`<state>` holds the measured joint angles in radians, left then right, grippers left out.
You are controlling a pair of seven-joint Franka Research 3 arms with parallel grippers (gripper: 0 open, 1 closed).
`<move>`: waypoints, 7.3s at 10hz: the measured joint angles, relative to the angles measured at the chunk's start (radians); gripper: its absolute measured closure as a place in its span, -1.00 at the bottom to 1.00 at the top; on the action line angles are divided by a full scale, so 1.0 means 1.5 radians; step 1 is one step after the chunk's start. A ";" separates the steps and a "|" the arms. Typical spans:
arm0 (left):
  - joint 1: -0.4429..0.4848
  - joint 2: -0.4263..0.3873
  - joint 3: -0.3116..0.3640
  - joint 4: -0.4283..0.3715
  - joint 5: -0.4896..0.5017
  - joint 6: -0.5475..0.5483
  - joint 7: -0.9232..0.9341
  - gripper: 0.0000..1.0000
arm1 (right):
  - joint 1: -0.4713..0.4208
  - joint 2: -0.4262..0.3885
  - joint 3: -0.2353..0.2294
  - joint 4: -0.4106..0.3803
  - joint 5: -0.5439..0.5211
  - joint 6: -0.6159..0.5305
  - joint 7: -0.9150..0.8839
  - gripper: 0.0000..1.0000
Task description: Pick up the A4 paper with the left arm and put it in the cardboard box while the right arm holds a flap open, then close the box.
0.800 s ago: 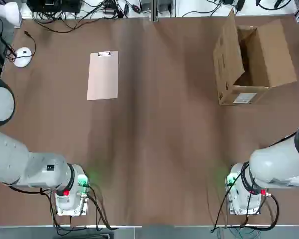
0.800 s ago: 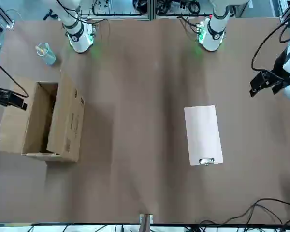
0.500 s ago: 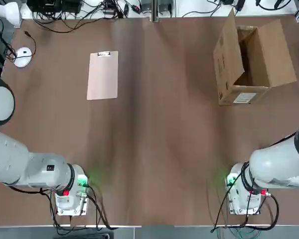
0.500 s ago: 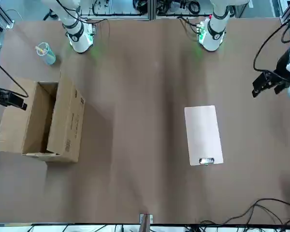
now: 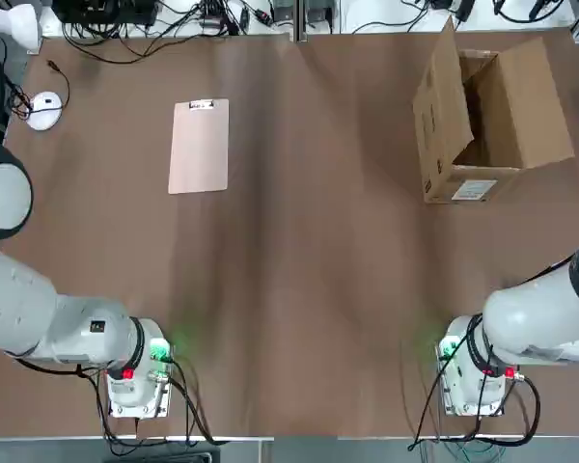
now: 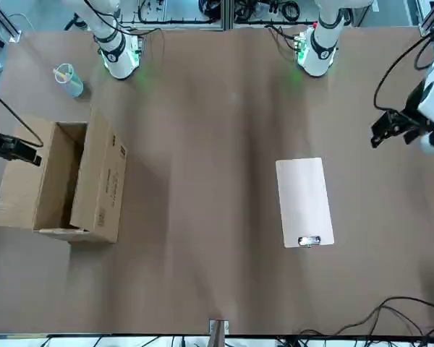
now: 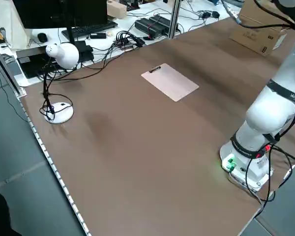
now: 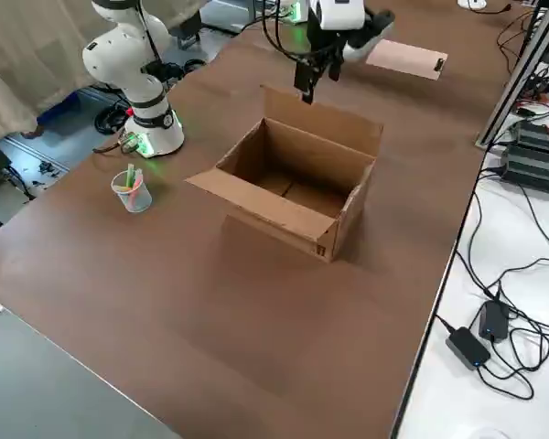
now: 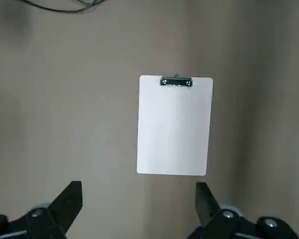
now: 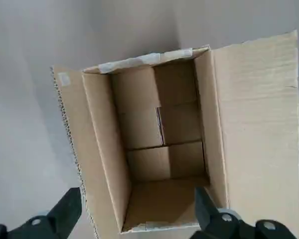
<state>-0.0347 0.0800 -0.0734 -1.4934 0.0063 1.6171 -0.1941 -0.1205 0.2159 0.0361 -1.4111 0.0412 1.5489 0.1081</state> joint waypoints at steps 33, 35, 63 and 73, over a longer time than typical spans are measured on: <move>-0.044 0.535 0.004 0.072 -0.051 0.452 -0.869 0.37 | 0.002 0.276 -0.100 -0.003 0.022 0.388 0.848 0.84; -0.044 0.535 0.004 0.072 -0.051 0.451 -0.870 0.40 | 0.002 0.276 -0.100 -0.003 0.022 0.388 0.848 0.92; -0.052 0.156 -0.050 0.151 0.000 -0.051 -0.895 0.40 | 0.488 0.298 -0.047 0.084 -0.017 0.350 1.467 0.92; -0.129 0.127 -0.056 0.161 -0.046 -0.066 -1.095 0.40 | 0.487 0.333 -0.057 0.089 -0.064 0.395 1.465 0.14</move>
<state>-0.2276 0.2698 -0.1570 -1.2524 -0.0626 1.5175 -1.8364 0.6103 0.7152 -0.0496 -1.2775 -0.0553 2.1418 2.3056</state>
